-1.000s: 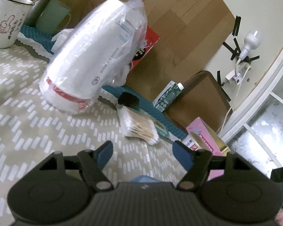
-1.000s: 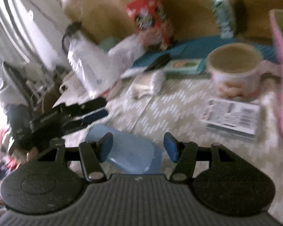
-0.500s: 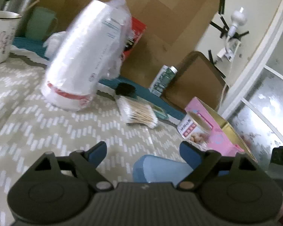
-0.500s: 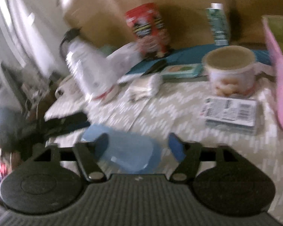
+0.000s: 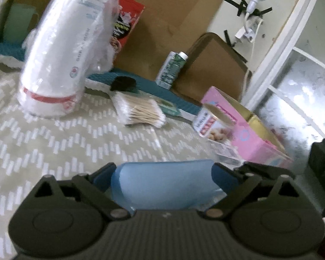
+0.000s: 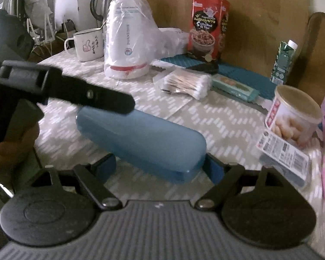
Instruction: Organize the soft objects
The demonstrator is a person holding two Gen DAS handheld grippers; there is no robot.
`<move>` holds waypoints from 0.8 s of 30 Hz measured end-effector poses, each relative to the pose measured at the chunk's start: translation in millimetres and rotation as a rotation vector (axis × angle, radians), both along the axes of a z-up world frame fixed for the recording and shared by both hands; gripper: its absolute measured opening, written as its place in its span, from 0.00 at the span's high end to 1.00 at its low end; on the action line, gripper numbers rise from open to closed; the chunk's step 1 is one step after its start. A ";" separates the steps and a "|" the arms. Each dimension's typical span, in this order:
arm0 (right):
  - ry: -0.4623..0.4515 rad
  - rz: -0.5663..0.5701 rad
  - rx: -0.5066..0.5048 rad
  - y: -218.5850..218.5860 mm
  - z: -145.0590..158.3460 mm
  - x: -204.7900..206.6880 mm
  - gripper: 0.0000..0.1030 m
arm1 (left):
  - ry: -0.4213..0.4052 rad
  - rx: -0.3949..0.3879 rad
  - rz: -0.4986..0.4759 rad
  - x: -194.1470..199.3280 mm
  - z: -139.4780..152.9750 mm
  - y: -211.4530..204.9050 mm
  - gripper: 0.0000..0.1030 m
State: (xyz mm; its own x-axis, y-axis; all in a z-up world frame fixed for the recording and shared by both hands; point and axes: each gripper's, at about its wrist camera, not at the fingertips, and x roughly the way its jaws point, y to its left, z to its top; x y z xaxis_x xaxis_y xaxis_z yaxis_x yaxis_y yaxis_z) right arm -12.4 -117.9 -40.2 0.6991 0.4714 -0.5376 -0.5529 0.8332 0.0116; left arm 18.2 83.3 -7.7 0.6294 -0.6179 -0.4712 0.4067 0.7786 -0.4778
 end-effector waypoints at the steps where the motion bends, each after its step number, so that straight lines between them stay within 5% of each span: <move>1: -0.005 0.001 -0.007 2.3 0.3 0.6 0.21 | -0.001 0.002 0.011 -0.1 0.1 0.7 0.12; 7: -0.024 -0.064 -0.023 1.6 3.4 0.6 0.42 | 0.034 -0.099 -0.006 6.4 -3.4 13.4 0.17; 24: -0.058 -0.013 -0.054 9.6 2.8 -31.8 0.45 | -0.003 0.007 0.025 1.6 -1.4 0.6 0.16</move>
State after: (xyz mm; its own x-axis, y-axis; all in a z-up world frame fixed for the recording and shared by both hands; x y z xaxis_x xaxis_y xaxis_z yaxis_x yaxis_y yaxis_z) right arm -44.2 -108.3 -37.4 0.7361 0.4331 -0.5202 -0.5401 0.8390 -0.0657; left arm 19.8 83.9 -9.1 0.6465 -0.5986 -0.4731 0.3883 0.7919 -0.4713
